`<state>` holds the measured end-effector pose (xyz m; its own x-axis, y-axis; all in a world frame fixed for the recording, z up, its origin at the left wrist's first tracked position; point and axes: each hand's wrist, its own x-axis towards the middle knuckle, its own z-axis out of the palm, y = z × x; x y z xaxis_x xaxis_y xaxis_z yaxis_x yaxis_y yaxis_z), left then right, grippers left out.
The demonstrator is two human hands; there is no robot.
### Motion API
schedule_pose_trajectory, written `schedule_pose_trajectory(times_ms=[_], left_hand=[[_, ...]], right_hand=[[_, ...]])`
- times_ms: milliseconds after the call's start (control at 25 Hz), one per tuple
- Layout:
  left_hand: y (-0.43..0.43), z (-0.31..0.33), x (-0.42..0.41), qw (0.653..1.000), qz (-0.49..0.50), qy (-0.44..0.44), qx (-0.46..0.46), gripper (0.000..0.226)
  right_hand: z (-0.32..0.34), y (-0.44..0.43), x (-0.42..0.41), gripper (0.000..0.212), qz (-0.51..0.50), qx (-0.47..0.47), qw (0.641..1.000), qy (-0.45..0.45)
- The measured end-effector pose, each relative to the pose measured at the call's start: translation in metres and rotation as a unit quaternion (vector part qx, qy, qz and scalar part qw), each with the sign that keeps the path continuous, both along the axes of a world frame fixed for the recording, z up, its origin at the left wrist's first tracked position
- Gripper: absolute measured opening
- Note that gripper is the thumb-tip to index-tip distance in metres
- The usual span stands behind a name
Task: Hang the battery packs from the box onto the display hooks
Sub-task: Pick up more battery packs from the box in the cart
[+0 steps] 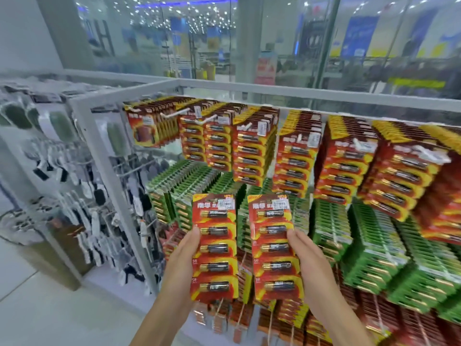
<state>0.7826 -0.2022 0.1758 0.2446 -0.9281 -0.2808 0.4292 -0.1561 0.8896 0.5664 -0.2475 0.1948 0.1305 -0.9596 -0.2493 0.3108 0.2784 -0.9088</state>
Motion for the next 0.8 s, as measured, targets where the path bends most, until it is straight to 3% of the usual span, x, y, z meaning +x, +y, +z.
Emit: schedule_pose_trajectory(times_ms=[80,160,360,480,600,800], left_hand=[[-0.017,-0.002,0.019,1.0,-0.004,-0.009,-0.011,0.044],[-0.036,-0.006,0.034,1.0,-0.011,-0.008,-0.002,0.053],[-0.072,-0.005,0.052,1.0,0.01,-0.019,-0.004,0.078],[-0.093,0.02,0.067,0.998,0.006,-0.021,-0.061,0.055],[-0.113,0.054,0.084,0.994,-0.011,-0.051,-0.099,0.051],[-0.133,0.079,0.101,0.986,-0.027,-0.09,-0.139,0.041]], right_hand=[[0.0,-0.016,0.018,0.014,-0.006,0.007,1.0,0.001],[-0.002,-0.029,0.031,0.041,-0.015,0.013,1.0,0.001],[0.005,-0.051,0.051,0.051,-0.047,0.047,0.998,-0.001],[0.011,-0.059,0.06,0.046,-0.084,0.049,0.995,0.0],[0.013,-0.064,0.068,0.068,-0.111,0.054,0.992,-0.002],[0.016,-0.065,0.075,0.036,-0.127,0.05,0.991,-0.003]])
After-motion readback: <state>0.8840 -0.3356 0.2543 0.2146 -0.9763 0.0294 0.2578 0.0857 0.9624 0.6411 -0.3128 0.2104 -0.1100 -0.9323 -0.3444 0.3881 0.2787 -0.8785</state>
